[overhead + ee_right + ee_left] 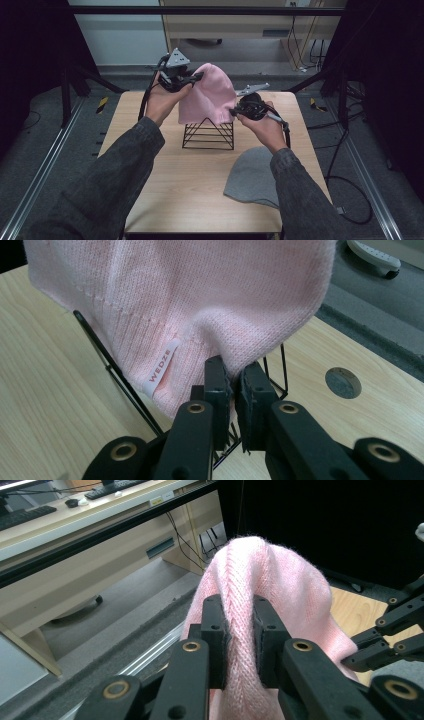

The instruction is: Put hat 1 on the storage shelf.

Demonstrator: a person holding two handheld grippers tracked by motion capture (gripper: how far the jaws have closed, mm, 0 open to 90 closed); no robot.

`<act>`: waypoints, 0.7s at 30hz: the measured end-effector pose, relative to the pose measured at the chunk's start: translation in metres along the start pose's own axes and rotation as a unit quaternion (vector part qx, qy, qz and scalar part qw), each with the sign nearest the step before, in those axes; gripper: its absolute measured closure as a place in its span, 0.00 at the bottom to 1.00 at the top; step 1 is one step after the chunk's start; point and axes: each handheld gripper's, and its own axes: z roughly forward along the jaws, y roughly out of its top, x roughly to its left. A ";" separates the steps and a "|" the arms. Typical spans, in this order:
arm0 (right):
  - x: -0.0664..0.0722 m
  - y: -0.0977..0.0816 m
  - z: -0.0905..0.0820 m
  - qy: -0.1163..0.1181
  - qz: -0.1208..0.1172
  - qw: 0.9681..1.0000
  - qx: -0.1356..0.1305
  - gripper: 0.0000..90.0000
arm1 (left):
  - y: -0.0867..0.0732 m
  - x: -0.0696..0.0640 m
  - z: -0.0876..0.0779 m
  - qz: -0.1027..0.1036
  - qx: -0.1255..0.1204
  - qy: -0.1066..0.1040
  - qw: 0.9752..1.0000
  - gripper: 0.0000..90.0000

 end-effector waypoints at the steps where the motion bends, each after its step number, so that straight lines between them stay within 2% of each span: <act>1: 0.000 0.000 0.000 0.000 -0.001 1.000 0.002 0.94 | -0.001 -0.001 0.000 -0.001 -0.001 -0.001 1.000 0.87; 15: 0.001 -0.019 0.009 -0.003 0.005 1.000 0.020 0.92 | -0.022 -0.008 0.001 -0.009 0.002 -0.011 1.000 0.86; 19: -0.001 -0.024 0.012 -0.007 0.015 1.000 0.026 0.88 | -0.028 -0.009 0.003 -0.017 0.000 -0.016 1.000 0.86; 21: -0.001 -0.026 0.012 -0.011 0.018 0.999 0.027 0.85 | -0.029 -0.011 0.004 -0.014 0.000 -0.016 1.000 0.86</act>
